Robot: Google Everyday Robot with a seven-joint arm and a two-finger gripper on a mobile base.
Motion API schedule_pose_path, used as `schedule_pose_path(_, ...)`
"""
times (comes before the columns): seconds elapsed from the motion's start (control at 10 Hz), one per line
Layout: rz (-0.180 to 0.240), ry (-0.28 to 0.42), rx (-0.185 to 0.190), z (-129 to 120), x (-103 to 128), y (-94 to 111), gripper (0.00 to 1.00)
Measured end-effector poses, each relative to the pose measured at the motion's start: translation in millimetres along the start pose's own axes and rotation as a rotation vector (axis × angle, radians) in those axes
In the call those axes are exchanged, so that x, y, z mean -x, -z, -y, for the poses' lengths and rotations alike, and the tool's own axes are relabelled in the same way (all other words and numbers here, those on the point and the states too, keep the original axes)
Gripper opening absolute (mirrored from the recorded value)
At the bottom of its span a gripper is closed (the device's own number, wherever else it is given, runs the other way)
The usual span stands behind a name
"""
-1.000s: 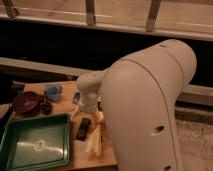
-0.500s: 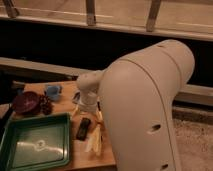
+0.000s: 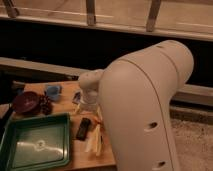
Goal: Place eraser in red bowl
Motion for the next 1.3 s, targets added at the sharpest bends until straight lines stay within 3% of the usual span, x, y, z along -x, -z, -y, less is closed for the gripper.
schedule_pose_path(0.4, -0.056, -0.037, -0.001, 8.6, -3.2, -33.4, 0.8)
schedule_pose_path(1.3, -0.123, -0.031, -0.007, -2.4, -21.4, -60.0, 0.8)
